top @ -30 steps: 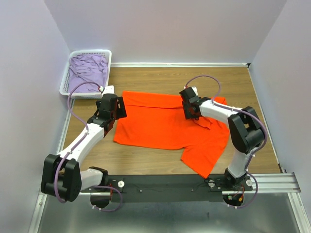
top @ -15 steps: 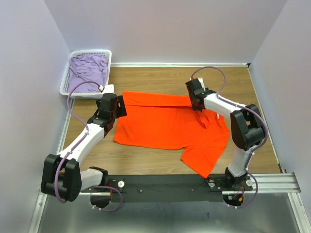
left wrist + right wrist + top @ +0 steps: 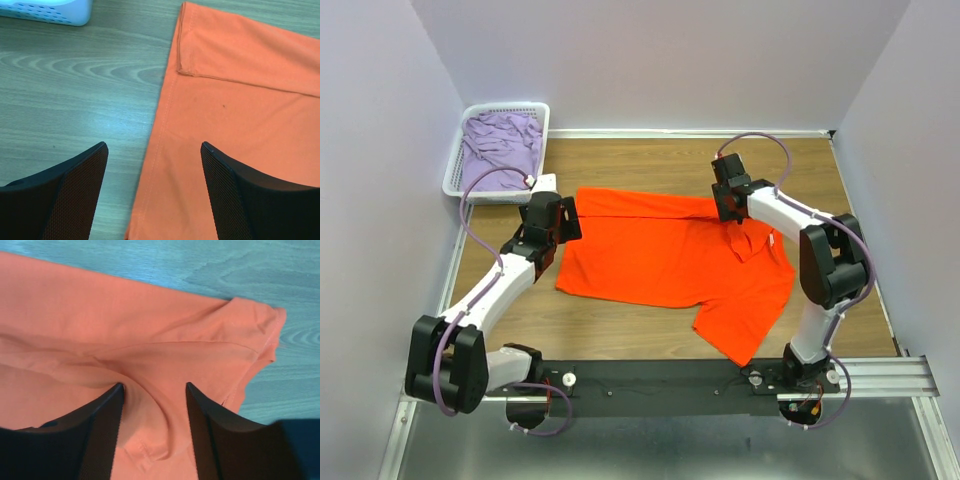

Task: Fold and stack the t-shirts
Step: Fold the tshirt

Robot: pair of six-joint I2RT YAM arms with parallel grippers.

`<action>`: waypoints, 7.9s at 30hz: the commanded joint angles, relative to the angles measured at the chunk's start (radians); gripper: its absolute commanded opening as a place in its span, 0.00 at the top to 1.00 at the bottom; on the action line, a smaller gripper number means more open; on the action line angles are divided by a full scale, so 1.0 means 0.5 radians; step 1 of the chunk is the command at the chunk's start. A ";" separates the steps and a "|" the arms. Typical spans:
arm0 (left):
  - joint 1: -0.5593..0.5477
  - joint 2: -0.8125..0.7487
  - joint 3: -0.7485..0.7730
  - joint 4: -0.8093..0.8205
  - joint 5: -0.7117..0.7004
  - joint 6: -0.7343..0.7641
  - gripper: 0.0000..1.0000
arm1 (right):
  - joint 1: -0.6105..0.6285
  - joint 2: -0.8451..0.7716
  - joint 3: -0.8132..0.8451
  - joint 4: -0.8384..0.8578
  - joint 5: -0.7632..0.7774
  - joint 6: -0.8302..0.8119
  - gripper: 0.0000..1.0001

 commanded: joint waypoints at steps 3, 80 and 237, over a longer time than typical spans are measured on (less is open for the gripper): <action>0.003 0.076 0.042 0.040 0.102 0.009 0.18 | 0.007 -0.116 -0.020 -0.038 -0.044 -0.011 0.49; 0.003 0.162 0.082 0.040 0.099 0.086 0.23 | 0.249 0.173 0.036 -0.069 0.174 -0.312 0.69; -0.985 1.856 1.505 0.242 1.008 -0.295 0.48 | -0.865 -0.877 -1.038 -0.072 -1.367 1.029 0.99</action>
